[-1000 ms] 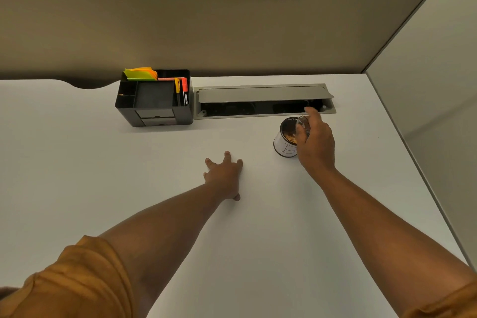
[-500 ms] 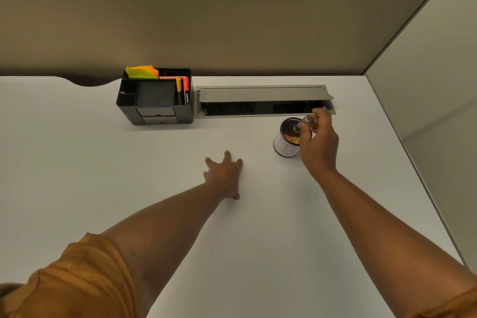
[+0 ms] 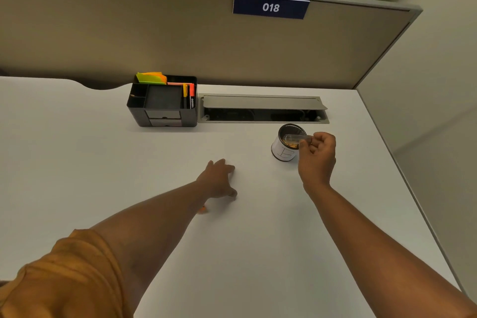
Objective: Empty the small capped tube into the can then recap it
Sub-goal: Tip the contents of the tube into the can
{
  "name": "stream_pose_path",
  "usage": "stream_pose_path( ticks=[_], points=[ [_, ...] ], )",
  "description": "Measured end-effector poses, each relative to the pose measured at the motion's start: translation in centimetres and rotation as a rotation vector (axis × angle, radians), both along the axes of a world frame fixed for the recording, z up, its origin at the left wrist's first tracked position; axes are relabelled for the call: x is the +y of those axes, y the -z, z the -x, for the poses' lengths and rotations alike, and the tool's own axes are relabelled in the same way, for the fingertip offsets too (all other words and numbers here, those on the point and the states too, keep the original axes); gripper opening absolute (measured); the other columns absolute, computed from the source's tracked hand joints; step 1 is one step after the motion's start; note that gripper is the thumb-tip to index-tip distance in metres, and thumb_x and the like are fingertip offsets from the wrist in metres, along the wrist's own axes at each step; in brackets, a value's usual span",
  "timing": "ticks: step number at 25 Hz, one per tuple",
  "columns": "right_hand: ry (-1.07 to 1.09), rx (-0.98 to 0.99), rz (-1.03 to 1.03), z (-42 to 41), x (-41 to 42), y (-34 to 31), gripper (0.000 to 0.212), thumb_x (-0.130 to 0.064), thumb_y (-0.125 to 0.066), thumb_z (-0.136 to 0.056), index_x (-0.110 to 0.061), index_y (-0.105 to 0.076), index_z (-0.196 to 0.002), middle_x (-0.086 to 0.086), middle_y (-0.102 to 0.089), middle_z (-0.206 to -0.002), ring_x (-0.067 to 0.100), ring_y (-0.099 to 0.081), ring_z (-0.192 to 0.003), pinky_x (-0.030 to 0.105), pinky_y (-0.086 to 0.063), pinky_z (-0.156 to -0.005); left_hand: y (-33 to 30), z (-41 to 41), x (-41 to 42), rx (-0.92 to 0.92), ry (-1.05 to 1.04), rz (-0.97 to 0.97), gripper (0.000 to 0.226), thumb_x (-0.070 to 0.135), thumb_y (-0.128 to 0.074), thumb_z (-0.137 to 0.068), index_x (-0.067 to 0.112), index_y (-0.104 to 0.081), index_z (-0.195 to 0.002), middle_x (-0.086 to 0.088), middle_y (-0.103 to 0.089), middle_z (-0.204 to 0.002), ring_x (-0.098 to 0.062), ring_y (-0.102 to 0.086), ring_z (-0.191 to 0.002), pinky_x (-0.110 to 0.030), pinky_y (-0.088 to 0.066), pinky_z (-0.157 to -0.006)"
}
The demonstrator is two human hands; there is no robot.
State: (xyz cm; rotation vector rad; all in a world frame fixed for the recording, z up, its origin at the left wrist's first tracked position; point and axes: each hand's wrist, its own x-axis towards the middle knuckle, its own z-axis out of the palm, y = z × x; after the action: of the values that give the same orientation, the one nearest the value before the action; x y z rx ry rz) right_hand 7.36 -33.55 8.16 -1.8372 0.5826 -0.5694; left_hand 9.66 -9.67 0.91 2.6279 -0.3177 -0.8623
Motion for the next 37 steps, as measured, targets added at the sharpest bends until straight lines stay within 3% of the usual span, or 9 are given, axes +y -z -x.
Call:
stream_pose_path(
  ticks=[5,9,12,16,21,25,28,31,37],
  points=[
    [-0.060,0.092,-0.119,0.6,1.8,0.7,0.016,-0.018,-0.070,-0.090,-0.020,-0.057,-0.100,0.001,-0.071,-0.096,0.014,-0.069,-0.088,0.016,-0.050,-0.068,-0.1,1.6,2.0,0.023,-0.059,0.040,0.082,0.054,-0.071,-0.081,0.029,-0.037,-0.151,0.002,-0.030,-0.161,-0.021,-0.024,-0.149,-0.043,-0.028,-0.119],
    [-0.182,0.131,-0.314,1.0,4.0,1.4,0.013,-0.017,-0.070,-0.091,-0.018,-0.062,-0.101,0.007,-0.074,-0.096,0.022,-0.073,-0.089,0.032,-0.058,-0.080,-0.8,3.0,3.5,0.061,-0.082,0.017,0.088,0.060,-0.075,-0.073,0.031,-0.040,-0.149,0.005,-0.034,-0.158,-0.022,-0.033,-0.145,-0.045,-0.033,-0.116],
    [-0.158,0.116,-0.420,0.7,4.6,1.0,0.017,-0.013,-0.071,-0.090,-0.014,-0.063,-0.104,0.002,-0.074,-0.092,0.020,-0.074,-0.086,0.031,-0.060,-0.080,-0.9,3.9,4.5,0.079,-0.034,-0.023,0.092,0.063,-0.076,-0.072,0.029,-0.040,-0.149,0.005,-0.029,-0.160,-0.022,-0.026,-0.148,-0.046,-0.033,-0.117],
    [0.006,0.037,-0.066,-0.8,2.4,-0.5,0.025,-0.019,-0.070,-0.089,-0.022,-0.053,-0.108,-0.004,-0.070,-0.092,0.012,-0.070,-0.086,0.024,-0.056,-0.075,-0.8,4.9,4.2,0.078,0.112,-0.177,0.094,0.072,-0.065,-0.074,0.035,-0.030,-0.153,0.004,-0.011,-0.166,-0.030,-0.008,-0.153,-0.053,-0.028,-0.116],
    [-0.070,0.098,0.367,-2.7,-1.0,-0.4,0.035,-0.015,-0.066,-0.093,-0.021,-0.048,-0.122,0.011,-0.071,-0.110,0.025,-0.066,-0.094,0.029,-0.051,-0.079,-0.8,5.1,2.8,0.001,0.173,-0.298,0.086,0.076,-0.050,-0.079,0.036,-0.027,-0.152,-0.001,-0.016,-0.164,-0.040,-0.021,-0.147,-0.054,-0.033,-0.111],
    [-0.136,0.107,0.526,-3.0,-1.8,0.7,0.020,-0.014,-0.063,-0.095,-0.018,-0.056,-0.113,0.010,-0.071,-0.099,0.028,-0.068,-0.090,0.028,-0.052,-0.074,-0.8,5.0,2.8,-0.036,0.195,-0.339,0.079,0.072,-0.044,-0.084,0.036,-0.028,-0.152,0.000,-0.017,-0.165,-0.039,-0.026,-0.146,-0.052,-0.031,-0.113],
    [-0.168,0.103,0.546,-2.8,-1.9,1.3,0.005,-0.011,-0.061,-0.094,-0.016,-0.059,-0.094,0.005,-0.067,-0.085,0.027,-0.066,-0.078,0.016,-0.043,-0.060,-1.0,4.9,2.9,-0.038,0.198,-0.331,0.073,0.064,-0.045,-0.086,0.036,-0.031,-0.152,-0.001,-0.018,-0.165,-0.038,-0.028,-0.145,-0.050,-0.030,-0.114],
    [-0.155,0.068,0.486,-2.7,-1.6,1.1,0.010,-0.014,-0.063,-0.095,-0.017,-0.057,-0.102,0.001,-0.066,-0.088,0.020,-0.062,-0.077,0.020,-0.045,-0.066,-1.1,5.0,2.8,-0.032,0.215,-0.342,0.072,0.059,-0.044,-0.086,0.036,-0.028,-0.153,-0.001,-0.015,-0.167,-0.038,-0.027,-0.145,-0.049,-0.030,-0.115],
    [-0.091,0.044,0.426,-2.9,-1.4,0.6,0.009,-0.012,-0.062,-0.094,-0.019,-0.057,-0.094,-0.001,-0.064,-0.083,0.019,-0.062,-0.077,0.018,-0.045,-0.066,-0.9,5.2,3.0,-0.034,0.213,-0.311,0.076,0.057,-0.045,-0.085,0.037,-0.024,-0.155,-0.001,-0.009,-0.169,-0.038,-0.021,-0.148,-0.048,-0.028,-0.117]
  ],
)
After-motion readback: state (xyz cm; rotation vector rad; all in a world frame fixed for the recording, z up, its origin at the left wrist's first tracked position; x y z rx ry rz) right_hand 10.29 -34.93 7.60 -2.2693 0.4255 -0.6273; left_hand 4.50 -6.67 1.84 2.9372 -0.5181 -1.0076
